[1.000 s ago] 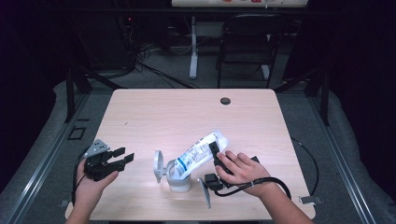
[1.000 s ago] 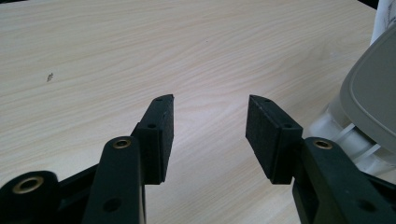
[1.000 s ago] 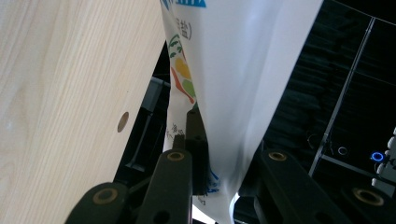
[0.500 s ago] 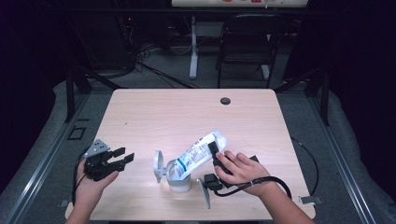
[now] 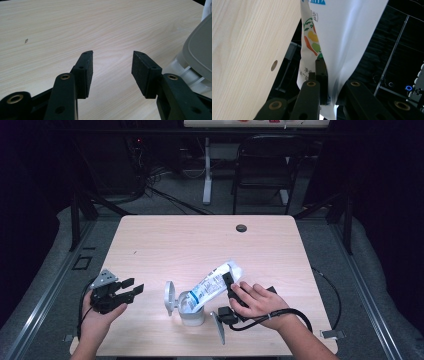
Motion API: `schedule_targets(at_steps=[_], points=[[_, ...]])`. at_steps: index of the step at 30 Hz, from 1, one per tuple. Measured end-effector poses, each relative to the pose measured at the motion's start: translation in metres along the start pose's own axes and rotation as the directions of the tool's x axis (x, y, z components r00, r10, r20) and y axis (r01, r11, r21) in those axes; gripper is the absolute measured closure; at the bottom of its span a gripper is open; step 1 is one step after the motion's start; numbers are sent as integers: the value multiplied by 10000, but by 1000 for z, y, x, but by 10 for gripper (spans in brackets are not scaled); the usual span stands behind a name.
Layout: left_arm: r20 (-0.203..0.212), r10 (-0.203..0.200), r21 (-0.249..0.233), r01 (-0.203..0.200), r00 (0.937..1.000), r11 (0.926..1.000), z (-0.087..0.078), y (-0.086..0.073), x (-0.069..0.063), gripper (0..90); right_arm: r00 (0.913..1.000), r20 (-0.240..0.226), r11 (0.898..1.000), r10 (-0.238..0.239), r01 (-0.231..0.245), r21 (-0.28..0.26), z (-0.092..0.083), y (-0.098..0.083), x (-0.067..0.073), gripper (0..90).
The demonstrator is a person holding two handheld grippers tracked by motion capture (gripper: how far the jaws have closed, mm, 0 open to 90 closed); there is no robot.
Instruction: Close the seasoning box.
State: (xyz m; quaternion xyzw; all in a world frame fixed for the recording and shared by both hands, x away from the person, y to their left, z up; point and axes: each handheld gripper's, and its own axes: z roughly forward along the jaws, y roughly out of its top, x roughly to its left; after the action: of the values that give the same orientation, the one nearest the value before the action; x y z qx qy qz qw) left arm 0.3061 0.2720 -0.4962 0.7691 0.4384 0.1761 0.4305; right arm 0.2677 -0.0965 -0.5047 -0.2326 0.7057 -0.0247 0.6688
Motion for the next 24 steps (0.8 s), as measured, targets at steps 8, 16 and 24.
schedule_targets(at_steps=[8,16,24], points=[[-1,10,10,-10,10000,10000,0,0,0,523,9994,-66,9995,-330,330,8,-1,-1,-3,872],[6,-5,25,5,10000,10000,1,0,0,523,9994,-26,9991,-357,357,-218,-1,-2,-3,876],[14,-43,22,43,10000,10000,1,-1,0,523,9994,-122,9992,-336,333,-217,-3,-4,-4,880]])
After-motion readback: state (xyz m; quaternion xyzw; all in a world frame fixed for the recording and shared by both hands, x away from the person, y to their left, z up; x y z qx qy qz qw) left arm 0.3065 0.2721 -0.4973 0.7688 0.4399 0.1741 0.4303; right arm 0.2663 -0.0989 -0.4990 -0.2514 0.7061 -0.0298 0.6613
